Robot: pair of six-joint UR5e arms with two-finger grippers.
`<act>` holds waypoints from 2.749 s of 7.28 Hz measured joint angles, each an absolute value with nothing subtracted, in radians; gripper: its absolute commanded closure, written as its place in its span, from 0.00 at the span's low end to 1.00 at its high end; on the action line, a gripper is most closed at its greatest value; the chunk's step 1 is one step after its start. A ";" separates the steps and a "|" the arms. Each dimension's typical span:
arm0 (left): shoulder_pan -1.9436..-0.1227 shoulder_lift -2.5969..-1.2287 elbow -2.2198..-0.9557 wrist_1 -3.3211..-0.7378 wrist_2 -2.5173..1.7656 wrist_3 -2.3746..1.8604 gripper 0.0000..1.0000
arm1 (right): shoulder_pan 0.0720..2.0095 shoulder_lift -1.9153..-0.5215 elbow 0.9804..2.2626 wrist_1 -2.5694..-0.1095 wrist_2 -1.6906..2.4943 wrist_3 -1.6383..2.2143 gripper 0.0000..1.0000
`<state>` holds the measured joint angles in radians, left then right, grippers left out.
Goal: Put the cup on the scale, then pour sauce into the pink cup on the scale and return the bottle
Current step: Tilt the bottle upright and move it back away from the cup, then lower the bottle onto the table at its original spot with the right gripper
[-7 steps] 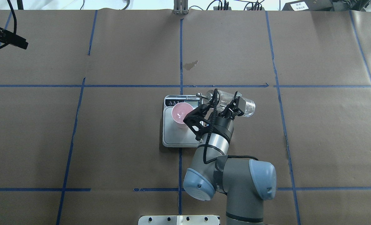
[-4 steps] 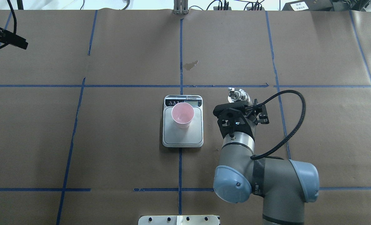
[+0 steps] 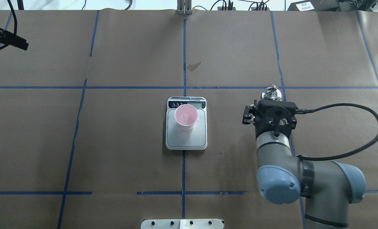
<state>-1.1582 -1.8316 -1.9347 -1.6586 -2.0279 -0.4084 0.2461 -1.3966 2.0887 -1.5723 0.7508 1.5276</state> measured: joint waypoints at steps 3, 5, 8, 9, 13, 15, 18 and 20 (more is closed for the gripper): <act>-1.157 -1.832 -1.936 -1.659 -2.028 -0.413 0.02 | 0.255 -1.622 2.037 -1.166 0.753 1.467 1.00; -1.157 -1.832 -1.936 -1.659 -2.028 -0.415 0.02 | 0.256 -1.661 1.986 -1.065 0.753 1.462 1.00; -1.157 -1.833 -1.938 -1.659 -2.028 -0.416 0.01 | 0.255 -1.654 1.946 -1.029 0.753 1.460 1.00; -1.158 -1.833 -1.939 -1.659 -2.028 -0.416 0.01 | 0.256 -1.653 1.938 -1.028 0.753 1.460 1.00; -1.158 -1.832 -1.942 -1.658 -2.028 -0.416 0.01 | 0.254 -1.648 1.922 -1.028 0.754 1.459 0.97; -1.158 -1.832 -1.945 -1.658 -2.028 -0.416 0.01 | 0.253 -1.649 1.916 -1.026 0.771 1.460 0.80; -1.159 -1.832 -1.948 -1.658 -2.028 -0.416 0.01 | 0.253 -1.648 1.914 -1.024 0.779 1.468 0.00; -1.160 -1.832 -1.950 -1.658 -2.028 -0.416 0.01 | 0.253 -1.648 1.915 -1.023 0.778 1.471 0.00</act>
<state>-1.1596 -1.8316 -1.9499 -1.6582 -2.0276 -0.4157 0.2531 -1.6476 1.9151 -1.0232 0.7779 1.4707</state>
